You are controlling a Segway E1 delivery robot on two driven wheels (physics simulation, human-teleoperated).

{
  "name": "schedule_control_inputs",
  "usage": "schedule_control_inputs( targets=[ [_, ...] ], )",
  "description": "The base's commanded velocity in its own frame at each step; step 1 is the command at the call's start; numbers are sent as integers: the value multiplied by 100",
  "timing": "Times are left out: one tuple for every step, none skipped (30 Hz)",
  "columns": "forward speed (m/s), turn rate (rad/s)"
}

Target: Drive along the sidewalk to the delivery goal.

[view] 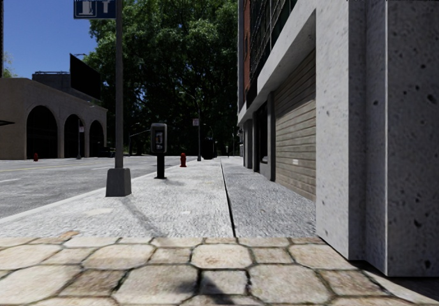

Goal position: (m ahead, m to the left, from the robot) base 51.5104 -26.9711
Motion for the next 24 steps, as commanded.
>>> schedule_control_inputs(
  targets=[
    [200, 0],
    [200, 0],
    [200, 0],
    [200, 0],
    [200, 0],
    [200, 0],
    [200, 0],
    [200, 0],
    [200, 0],
    [200, 0],
    [200, 0],
    [200, 0],
    [200, 0],
    [200, 0],
    [200, 0],
    [200, 0],
    [200, 0],
    [200, 0],
    [200, 0],
    [200, 0],
    [200, 0],
    [200, 0],
    [200, 0],
    [200, 0]
  ],
)
